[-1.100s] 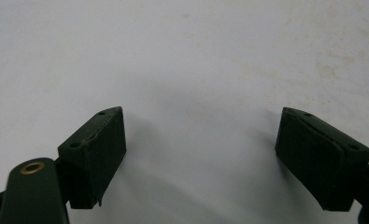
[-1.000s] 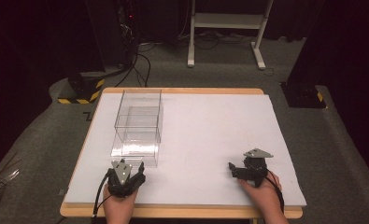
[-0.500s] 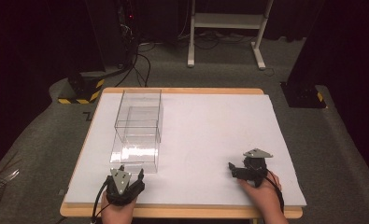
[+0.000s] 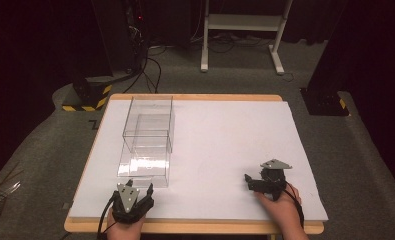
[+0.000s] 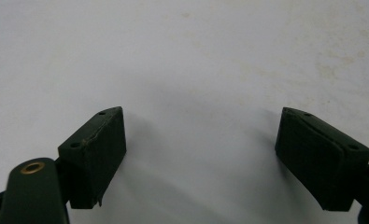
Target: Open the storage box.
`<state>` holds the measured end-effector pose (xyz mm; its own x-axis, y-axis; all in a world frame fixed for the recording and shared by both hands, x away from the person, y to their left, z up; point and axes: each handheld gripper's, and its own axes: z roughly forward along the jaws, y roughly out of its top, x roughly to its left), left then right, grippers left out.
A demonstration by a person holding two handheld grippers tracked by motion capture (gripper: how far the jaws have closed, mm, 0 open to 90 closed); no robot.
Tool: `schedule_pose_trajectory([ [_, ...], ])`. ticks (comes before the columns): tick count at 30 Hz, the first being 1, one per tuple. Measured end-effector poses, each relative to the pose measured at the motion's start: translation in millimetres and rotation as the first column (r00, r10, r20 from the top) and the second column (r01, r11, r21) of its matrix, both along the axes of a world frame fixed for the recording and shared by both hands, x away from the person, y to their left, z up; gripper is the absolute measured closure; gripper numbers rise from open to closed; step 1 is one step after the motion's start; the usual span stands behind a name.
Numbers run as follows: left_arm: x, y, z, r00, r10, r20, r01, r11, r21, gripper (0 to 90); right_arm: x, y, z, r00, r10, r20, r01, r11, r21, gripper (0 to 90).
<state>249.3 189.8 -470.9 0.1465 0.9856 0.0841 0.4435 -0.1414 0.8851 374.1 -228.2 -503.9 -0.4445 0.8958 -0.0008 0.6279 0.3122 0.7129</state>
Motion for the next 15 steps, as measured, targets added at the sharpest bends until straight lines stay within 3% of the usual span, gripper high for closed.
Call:
schedule_pose_trajectory([
  [5,-1.6,2.8,1.6,1.0000,-0.001,-0.003,0.001,0.9994,-0.034,31.1,0.0,0.1,0.0,1.0000,0.000,0.000,0.000,1.000,-0.001,16.1],
  [15,-1.9,9.0,14.9,0.9986,0.018,0.051,-0.014,0.9969,-0.077,24.6,0.0,0.1,0.0,1.0000,0.000,0.000,0.000,1.000,-0.001,16.1],
])
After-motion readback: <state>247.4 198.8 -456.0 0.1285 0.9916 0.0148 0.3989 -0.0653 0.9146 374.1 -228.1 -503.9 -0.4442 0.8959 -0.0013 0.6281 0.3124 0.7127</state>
